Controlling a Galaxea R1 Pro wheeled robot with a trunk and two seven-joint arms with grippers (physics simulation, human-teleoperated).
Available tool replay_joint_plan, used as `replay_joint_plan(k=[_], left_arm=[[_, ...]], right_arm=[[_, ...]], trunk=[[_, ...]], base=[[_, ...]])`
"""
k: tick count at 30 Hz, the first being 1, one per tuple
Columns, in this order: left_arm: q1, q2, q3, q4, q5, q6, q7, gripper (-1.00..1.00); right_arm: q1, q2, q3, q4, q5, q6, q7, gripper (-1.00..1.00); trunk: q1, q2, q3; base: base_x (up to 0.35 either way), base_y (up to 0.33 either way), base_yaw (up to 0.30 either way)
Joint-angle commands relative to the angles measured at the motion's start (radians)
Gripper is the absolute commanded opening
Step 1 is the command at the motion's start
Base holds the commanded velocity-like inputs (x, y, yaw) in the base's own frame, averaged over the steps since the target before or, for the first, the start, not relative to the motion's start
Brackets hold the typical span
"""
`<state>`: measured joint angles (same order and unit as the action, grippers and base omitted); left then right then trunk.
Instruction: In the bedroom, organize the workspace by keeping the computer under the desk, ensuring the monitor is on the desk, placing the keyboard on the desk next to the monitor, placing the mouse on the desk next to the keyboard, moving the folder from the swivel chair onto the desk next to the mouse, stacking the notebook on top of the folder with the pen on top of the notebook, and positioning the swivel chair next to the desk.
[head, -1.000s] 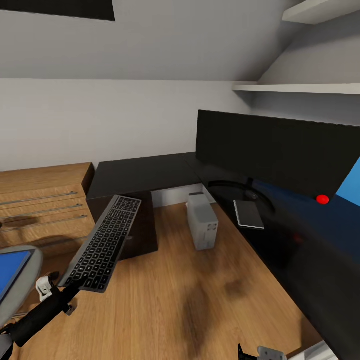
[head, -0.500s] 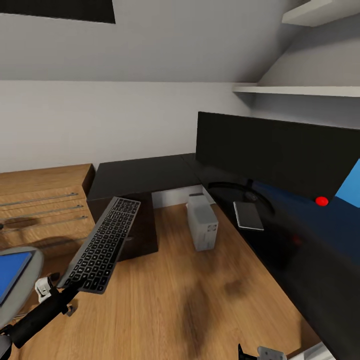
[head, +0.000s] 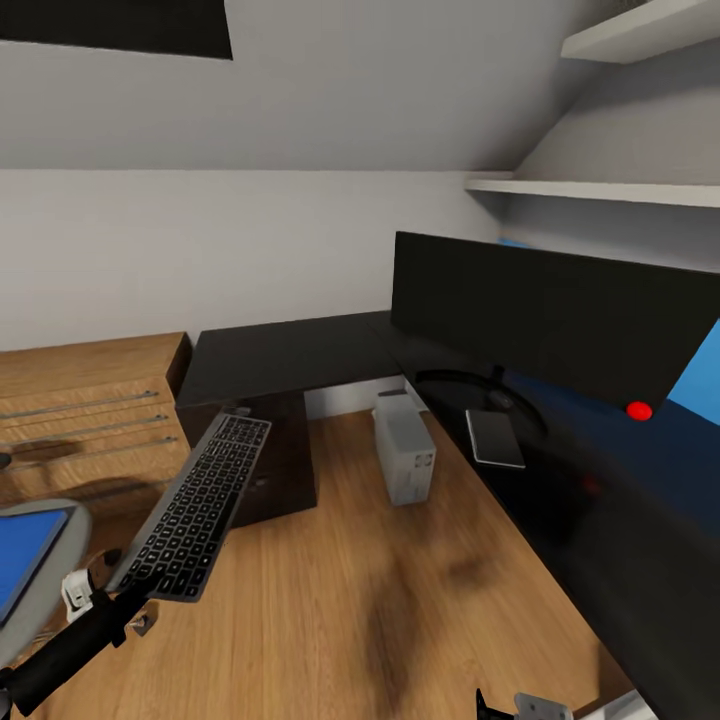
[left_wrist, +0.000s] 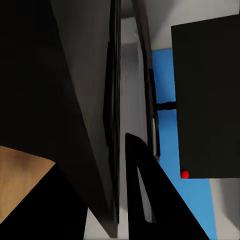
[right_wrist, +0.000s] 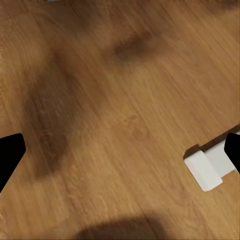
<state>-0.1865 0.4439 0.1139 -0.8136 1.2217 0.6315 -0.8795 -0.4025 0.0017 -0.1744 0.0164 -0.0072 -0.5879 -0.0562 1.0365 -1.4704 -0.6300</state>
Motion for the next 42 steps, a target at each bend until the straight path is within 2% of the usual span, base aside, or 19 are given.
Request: replay_joint_plan(k=[1, 9, 17, 19, 25, 26, 28, 33, 35, 42], left_arm=[[-0.001, 0.002, 0.002, 0.011, 0.01, 0.009, 0.001, -1.0], [-0.001, 0.019, 0.007, 0.056, -0.001, 0.002, 0.002, -1.0], [-0.001, 0.034, 0.008, 0.058, -0.084, -0.002, 0.0, -1.0], [-0.001, 0.037, 0.008, 0.058, -0.097, -0.002, 0.0, -1.0], [-0.001, 0.048, 0.006, 0.058, -0.11, -0.021, 0.0, -1.0], [-0.001, 0.048, 0.005, 0.06, -0.113, -0.035, 0.001, -1.0], [-0.001, 0.047, 0.004, 0.069, -0.125, -0.059, 0.002, -1.0], [-0.001, 0.045, 0.003, 0.092, -0.155, -0.103, 0.0, -1.0], [-0.001, 0.043, 0.002, 0.104, -0.16, -0.11, 0.0, -1.0], [-0.001, 0.023, -0.007, 0.118, -0.165, -0.117, 0.003, -1.0]], right_arm=[[-0.001, 0.0, -0.001, 0.002, 0.0, -0.004, -0.002, 1.0], [-0.001, 0.002, 0.007, -0.003, 0.008, -0.003, -0.002, 1.0], [-0.002, 0.009, 0.023, -0.019, 0.056, 0.014, -0.007, 1.0], [-0.002, 0.013, 0.024, -0.048, 0.06, 0.048, -0.008, 1.0], [-0.002, 0.044, 0.025, -0.195, 0.063, 0.266, -0.007, 1.0], [-0.002, 0.056, 0.025, -0.229, 0.064, 0.316, -0.006, 1.0], [-0.002, 0.08, 0.026, -0.281, 0.065, 0.365, -0.005, 1.0], [-0.003, 0.125, 0.035, -0.385, 0.088, 0.438, -0.005, 1.0], [-0.004, 0.133, 0.042, -0.413, 0.106, 0.48, -0.002, 1.0], [-0.013, 0.147, 0.049, -0.497, 0.123, 0.6, 0.001, 1.0]], trunk=[[-0.004, 0.007, 0.002], [-0.035, 0.063, 0.027], [-0.065, 0.119, 0.053], [-0.073, 0.133, 0.059], [-0.096, 0.175, 0.078], [-0.1, 0.182, 0.081], [-0.108, 0.196, 0.087], [-0.127, 0.231, 0.103], [-0.134, 0.245, 0.109], [-0.161, 0.294, 0.131]], base=[[0.0, 0.0, 0.0], [0.0, 0.0, 0.0], [0.0, 0.0, 0.0], [0.0, 0.0, 0.0], [0.0, 0.0, 0.0], [0.0, 0.0, 0.0], [0.0, 0.0, 0.0], [0.0, 0.0, 0.0], [0.0, 0.0, 0.0], [0.0, 0.0, 0.0]])
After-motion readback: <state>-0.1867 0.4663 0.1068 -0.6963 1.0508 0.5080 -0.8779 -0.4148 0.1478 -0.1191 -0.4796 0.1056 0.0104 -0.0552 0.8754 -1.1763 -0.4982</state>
